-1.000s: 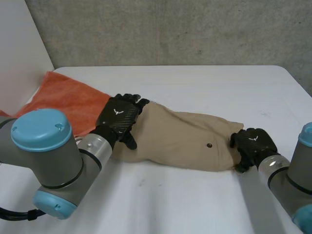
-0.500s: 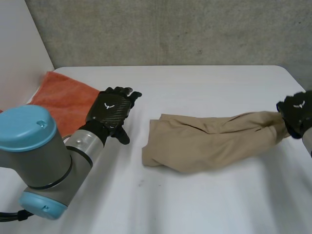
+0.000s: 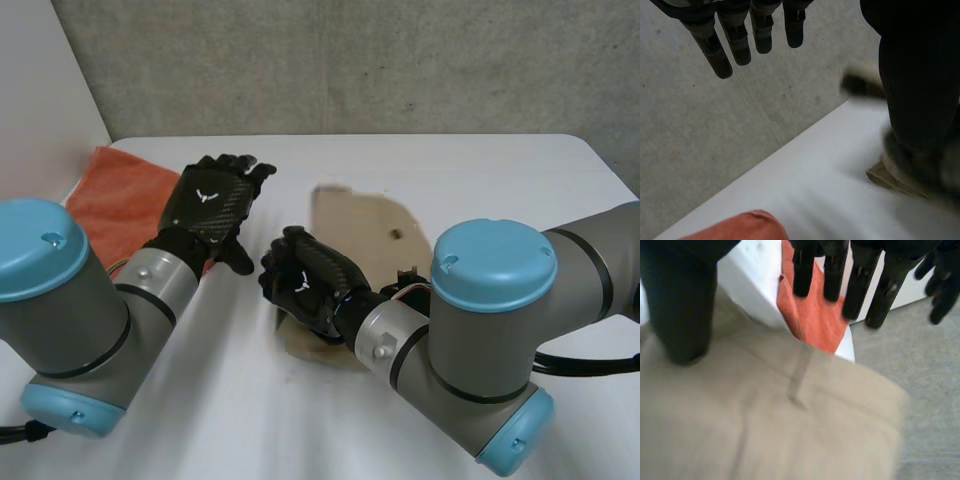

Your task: Fold the laundry.

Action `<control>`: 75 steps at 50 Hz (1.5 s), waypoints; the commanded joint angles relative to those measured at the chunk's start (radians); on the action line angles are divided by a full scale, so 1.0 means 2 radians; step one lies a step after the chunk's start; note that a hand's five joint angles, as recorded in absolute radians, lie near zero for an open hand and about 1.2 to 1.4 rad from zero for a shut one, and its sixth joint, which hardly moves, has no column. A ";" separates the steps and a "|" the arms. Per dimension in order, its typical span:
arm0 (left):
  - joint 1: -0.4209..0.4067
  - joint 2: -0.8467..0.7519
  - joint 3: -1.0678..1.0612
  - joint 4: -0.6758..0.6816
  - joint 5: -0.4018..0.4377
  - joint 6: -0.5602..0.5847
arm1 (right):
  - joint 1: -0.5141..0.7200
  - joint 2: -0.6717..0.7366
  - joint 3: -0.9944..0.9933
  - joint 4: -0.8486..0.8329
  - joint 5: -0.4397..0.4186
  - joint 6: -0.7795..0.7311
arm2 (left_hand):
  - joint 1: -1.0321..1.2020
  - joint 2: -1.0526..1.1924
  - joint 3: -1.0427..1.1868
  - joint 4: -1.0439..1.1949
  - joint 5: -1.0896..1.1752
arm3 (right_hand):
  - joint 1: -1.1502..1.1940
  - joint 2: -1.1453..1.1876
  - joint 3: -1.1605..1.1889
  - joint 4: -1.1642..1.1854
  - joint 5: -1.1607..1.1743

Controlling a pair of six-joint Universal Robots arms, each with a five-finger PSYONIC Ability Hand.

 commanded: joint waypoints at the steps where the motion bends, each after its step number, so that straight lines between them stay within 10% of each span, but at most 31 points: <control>1: -0.008 -0.010 0.060 -0.002 -0.001 -0.011 | -0.084 -0.070 -0.011 0.009 0.076 0.287 | -0.003 -0.011 -0.015 -0.010 -0.022 | -0.087 -0.125 -0.146 -0.147 -0.144; 9: -0.063 -0.085 0.158 -0.045 0.004 -0.063 | -0.161 -0.097 -0.004 0.060 0.074 0.472 | 0.019 0.011 0.007 0.012 0.000 | -0.087 -0.125 -0.146 -0.147 -0.144; 19: -0.088 -0.216 0.268 -0.174 -0.017 -0.064 | -0.165 -0.016 -0.031 0.098 0.073 0.449 | 0.022 0.014 0.010 0.015 0.003 | -0.087 -0.125 -0.146 -0.147 -0.144; 44: -0.088 -0.254 0.265 -0.213 -0.054 0.042 | -0.165 0.080 -0.070 0.112 0.075 0.316 | 0.014 0.007 0.003 0.007 -0.005 | -0.087 -0.125 -0.146 -0.147 -0.144; 63: -0.048 -0.047 0.239 -0.266 0.090 -0.018 | -0.232 -0.123 0.119 0.034 0.118 0.520 | 0.010 0.002 -0.001 0.003 -0.009 | -0.087 -0.125 -0.146 -0.147 -0.144; 75: -0.021 -0.014 0.240 -0.360 0.222 -0.042 | -0.231 -0.099 0.234 -0.032 0.071 0.558 | 0.014 0.007 0.003 0.007 -0.005 | -0.087 -0.125 -0.146 -0.147 -0.144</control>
